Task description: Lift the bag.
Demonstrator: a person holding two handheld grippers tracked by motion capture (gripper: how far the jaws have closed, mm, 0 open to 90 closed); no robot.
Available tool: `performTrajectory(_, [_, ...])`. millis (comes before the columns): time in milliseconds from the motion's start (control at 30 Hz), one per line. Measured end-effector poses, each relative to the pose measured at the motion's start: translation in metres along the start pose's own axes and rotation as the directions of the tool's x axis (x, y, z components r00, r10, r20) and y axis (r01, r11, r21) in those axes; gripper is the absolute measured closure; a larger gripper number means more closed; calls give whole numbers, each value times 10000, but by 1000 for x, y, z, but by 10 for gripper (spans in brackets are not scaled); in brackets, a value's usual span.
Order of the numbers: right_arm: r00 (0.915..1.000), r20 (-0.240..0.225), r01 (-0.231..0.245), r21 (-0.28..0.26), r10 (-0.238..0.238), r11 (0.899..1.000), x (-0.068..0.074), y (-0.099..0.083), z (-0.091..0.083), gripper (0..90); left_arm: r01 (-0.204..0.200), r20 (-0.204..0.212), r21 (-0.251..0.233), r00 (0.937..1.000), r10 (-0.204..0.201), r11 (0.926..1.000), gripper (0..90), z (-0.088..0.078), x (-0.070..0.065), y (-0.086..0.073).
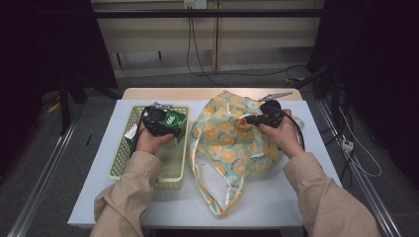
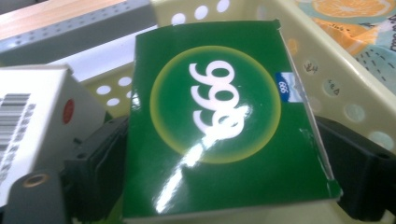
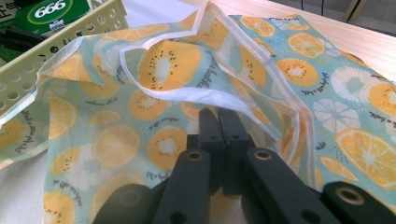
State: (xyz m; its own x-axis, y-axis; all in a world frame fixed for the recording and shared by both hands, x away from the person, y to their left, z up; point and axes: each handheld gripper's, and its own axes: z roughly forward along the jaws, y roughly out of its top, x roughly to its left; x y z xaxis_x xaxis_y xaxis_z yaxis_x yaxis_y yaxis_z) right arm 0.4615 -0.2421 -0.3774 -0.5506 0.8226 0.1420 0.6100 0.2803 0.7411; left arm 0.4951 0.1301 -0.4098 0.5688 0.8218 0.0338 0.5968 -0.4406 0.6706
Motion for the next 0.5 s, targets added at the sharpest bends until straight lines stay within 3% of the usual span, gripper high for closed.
performTrajectory(100, [10000,-10,-6,6,6,10000,0,0,0,900,240,-52,64,9997,-240,9997,126,2,-1,0])
performTrajectory(200, [10000,-2,-10,-28,10,10000,0,0,-1,900,199,-87,171,9998,-197,9997,154,-1,-1,0])
performTrajectory(300, [10000,24,-44,-46,44,10000,-1,0,-3,900,479,30,250,9988,-480,9985,160,-6,0,-1])
performTrajectory(500, [9999,43,-91,-54,92,9999,0,0,-4,900,649,220,132,9976,-652,9978,163,-27,2,1])
